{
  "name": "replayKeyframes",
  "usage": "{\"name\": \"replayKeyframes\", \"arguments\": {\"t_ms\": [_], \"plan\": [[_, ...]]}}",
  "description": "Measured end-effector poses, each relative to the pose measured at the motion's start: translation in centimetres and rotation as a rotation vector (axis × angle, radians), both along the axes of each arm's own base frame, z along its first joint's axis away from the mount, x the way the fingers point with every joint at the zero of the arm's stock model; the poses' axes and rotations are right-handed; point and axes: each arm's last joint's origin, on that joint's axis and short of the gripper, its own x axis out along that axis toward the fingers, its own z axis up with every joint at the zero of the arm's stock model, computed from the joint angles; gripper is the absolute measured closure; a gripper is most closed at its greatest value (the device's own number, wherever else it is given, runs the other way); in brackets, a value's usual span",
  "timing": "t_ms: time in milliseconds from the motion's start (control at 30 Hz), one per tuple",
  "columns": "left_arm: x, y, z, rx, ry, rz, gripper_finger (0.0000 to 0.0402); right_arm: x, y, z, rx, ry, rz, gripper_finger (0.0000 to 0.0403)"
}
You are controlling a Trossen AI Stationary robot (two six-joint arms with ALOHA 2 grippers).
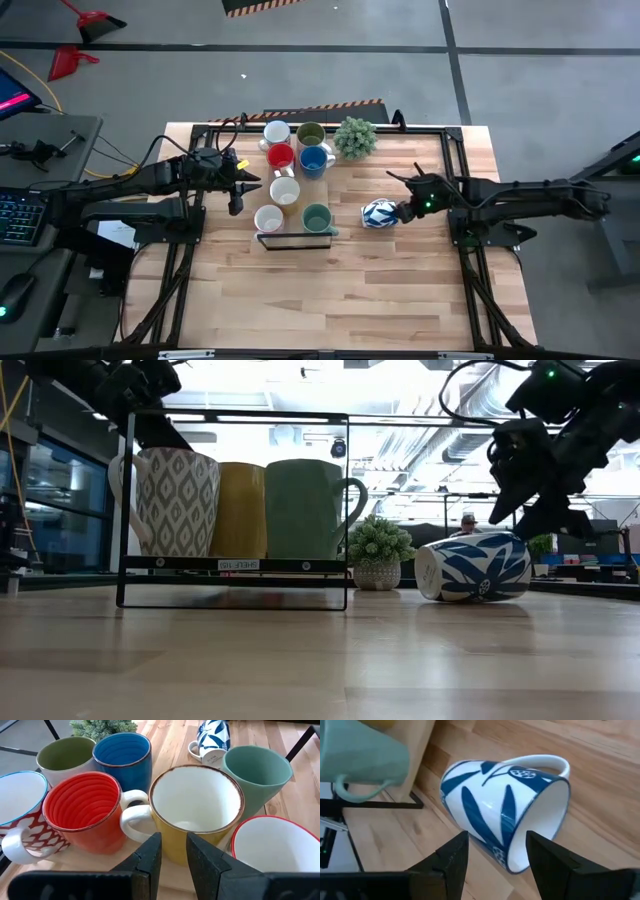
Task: Place coffee mugs
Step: Put the blue patterned mug on the shelf
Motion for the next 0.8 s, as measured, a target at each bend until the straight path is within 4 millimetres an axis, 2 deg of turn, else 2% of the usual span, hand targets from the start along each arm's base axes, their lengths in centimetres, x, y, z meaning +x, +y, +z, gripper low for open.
{"name": "replayKeyframes", "arguments": {"t_ms": [267,467,567,733,800], "plan": [[0.0,0.0,0.0,0.0,0.0,0.001,0.0323,1.8,0.4,-1.2,-0.003,0.027,0.029,0.0225],[0.0,0.0,0.0,0.0,0.0,0.0,0.0323,3.5,0.1,-1.9,-0.068,-0.004,0.009,0.0236],[0.0,0.0,0.0,0.0,0.0,0.0,0.0323,3.8,0.1,-1.9,-0.075,-0.032,0.014,0.0273],[0.0,0.0,0.0,-0.001,0.001,0.0,0.0323,4.0,0.1,-1.6,-0.066,-0.066,0.024,0.0383],[0.0,0.0,0.0,-0.002,0.004,0.001,0.0323,4.1,0.1,-1.4,-0.072,-0.091,0.014,0.0391]]}}
